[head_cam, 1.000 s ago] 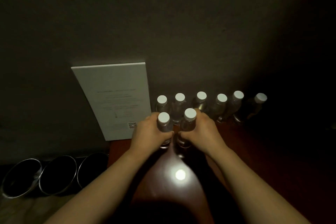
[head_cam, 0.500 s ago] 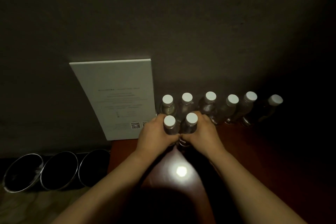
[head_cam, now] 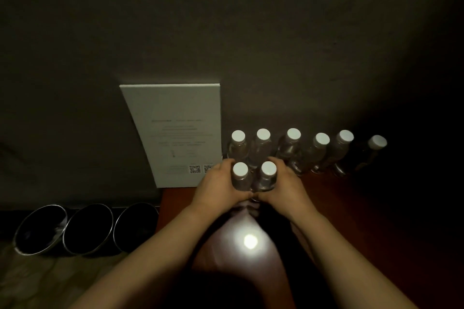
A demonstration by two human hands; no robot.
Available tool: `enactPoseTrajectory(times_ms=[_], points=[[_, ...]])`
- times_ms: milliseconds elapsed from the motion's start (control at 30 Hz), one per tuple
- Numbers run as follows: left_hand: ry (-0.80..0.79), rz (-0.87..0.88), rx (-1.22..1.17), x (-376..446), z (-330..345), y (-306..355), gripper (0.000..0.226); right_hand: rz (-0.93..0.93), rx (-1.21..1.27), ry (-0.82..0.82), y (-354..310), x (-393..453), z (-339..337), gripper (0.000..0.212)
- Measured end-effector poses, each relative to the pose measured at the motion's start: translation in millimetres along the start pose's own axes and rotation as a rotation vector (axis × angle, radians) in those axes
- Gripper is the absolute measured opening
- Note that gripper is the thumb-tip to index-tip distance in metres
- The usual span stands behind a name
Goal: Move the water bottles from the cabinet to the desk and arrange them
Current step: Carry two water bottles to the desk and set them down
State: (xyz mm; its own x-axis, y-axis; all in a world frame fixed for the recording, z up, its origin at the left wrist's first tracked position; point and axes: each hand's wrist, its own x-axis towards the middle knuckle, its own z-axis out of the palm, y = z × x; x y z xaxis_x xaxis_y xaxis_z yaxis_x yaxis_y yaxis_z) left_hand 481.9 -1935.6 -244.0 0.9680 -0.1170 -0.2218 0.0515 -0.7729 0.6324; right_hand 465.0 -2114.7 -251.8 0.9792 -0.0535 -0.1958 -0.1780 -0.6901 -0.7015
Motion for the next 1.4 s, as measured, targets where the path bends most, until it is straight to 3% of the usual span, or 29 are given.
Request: enactPoseTrajectory(times_ms=[300,667,833,1000,1400], points=[[-0.027,-0.010,0.142,-51,-42,2,0.094,0.072,-0.275,-0.128,-13,-54,-29,0.091],[-0.023,0.056,0.332,-169,-126,-12,0.088,-0.149,-0.512,-0.214,-122,-158,-11,0.081],[-0.014,0.032,0.381,-259,-185,-63,0.078,-0.314,-0.533,-0.260,-203,-227,30,0.085],[0.077,-0.022,0.428,-362,-252,-133,0.080,-0.503,-0.578,-0.341,-291,-298,83,0.077],[0.323,-0.250,0.471,-553,-383,-275,0.076,-0.851,-0.597,-0.476,-458,-404,228,0.090]])
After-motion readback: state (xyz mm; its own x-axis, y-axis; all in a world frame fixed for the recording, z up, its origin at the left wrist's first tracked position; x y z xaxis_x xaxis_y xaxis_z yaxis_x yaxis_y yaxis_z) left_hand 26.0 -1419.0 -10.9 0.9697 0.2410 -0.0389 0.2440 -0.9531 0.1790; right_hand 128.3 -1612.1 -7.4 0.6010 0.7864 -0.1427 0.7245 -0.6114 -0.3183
